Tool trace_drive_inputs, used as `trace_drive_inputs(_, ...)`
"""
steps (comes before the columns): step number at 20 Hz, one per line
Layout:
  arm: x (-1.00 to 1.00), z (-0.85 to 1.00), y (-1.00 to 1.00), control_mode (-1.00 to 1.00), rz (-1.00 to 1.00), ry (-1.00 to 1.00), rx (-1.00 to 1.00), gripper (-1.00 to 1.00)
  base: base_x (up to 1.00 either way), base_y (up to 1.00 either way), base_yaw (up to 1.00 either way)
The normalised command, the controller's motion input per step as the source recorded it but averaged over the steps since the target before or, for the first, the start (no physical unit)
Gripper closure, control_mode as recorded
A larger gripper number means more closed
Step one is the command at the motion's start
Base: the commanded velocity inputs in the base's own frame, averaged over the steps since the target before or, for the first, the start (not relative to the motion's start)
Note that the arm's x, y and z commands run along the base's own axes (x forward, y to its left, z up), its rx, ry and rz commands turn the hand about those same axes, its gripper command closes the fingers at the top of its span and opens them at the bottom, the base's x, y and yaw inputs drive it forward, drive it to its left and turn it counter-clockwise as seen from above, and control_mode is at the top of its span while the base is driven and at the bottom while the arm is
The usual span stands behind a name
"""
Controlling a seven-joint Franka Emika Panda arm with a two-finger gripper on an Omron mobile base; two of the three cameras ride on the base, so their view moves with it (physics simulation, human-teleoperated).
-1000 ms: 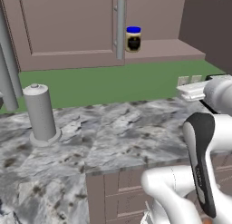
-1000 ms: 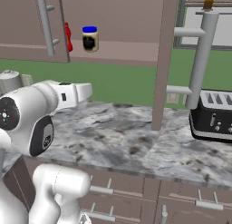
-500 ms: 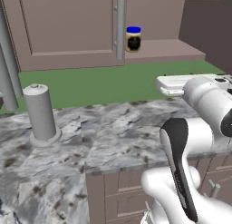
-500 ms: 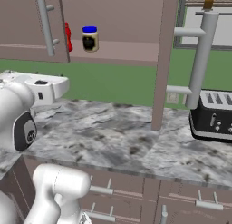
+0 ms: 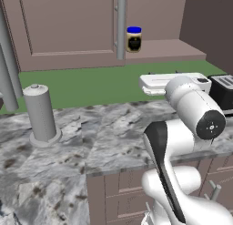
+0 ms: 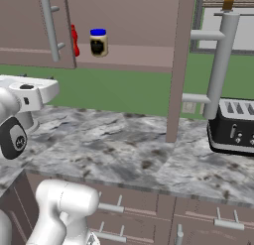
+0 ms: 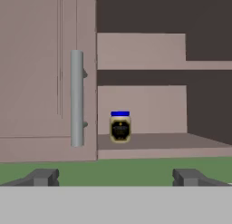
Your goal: Move the ketchup and mayonnaise from the cabinet to the dining counter.
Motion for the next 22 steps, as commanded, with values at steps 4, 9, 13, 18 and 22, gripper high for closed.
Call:
trace_drive_inputs(4, 0.17, 0.08, 0.33, -1.00, 0.02, -0.05, 0.00, -1.00, 0.00, 0.00, 0.00)
trace_drive_inputs(9, 0.31, 0.20, 0.30, -1.00, 0.03, -0.01, 0.00, -1.00, 0.00, 0.00, 0.00)
trace_drive_inputs(13, 0.50, 0.06, 0.31, -1.00, 0.02, 0.00, 0.00, -1.00, 0.00, 0.00, 0.00)
trace_drive_inputs(18, 0.66, 0.00, 0.36, -1.00, 0.00, 0.00, 0.00, -1.00, 0.00, 0.00, 0.00)
trace_drive_inputs(22, 0.70, 0.00, 0.06, -1.00, 0.00, 0.00, 0.00, -1.00, 0.00, 0.00, 0.00)
